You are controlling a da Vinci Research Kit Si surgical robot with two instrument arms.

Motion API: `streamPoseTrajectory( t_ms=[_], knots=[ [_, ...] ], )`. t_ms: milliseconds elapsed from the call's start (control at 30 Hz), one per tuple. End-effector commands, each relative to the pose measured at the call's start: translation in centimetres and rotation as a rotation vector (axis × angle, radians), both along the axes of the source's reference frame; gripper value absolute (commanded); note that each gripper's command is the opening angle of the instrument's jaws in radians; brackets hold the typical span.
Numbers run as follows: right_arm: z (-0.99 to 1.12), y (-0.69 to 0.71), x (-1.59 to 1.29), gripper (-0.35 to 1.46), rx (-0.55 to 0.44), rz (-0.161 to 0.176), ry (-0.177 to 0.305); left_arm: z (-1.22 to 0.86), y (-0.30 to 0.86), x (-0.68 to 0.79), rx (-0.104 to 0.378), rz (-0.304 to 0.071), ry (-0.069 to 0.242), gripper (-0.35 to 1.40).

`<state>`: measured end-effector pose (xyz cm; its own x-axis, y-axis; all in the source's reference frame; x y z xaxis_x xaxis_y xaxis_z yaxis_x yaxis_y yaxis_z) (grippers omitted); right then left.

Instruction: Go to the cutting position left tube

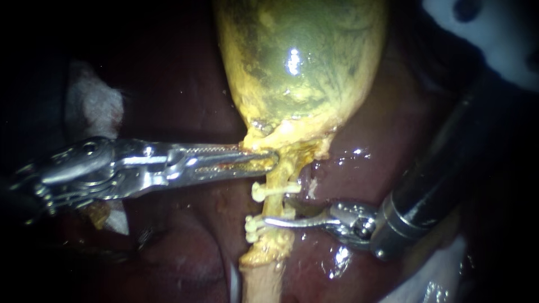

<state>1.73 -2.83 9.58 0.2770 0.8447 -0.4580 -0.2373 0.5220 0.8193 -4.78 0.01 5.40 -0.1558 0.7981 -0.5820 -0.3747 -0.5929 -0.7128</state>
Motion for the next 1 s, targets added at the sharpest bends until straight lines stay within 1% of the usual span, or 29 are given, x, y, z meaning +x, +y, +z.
streamPoseTrajectory(
  t_ms=[33, 200, 433, 1000],
  knots=[
    [0.00, 0.02, 0.02, 0.83, 0.001, -0.001, 0.001, 0.00, 0.00, 0.00, 0.000, 0.000, 0.000, -0.35],
    [0.01, 0.09, 0.16, 0.85, 0.002, -0.007, 0.009, 0.00, 0.00, 0.00, 0.000, 0.000, 0.000, -0.35],
    [0.03, 0.13, 0.33, 0.85, 0.002, -0.012, 0.012, 0.00, 0.00, 0.00, 0.000, 0.000, 0.000, -0.35],
    [0.03, 0.14, 0.35, 0.85, 0.002, -0.013, 0.013, 0.00, 0.00, 0.00, 0.000, 0.000, 0.000, -0.35]
  ],
)
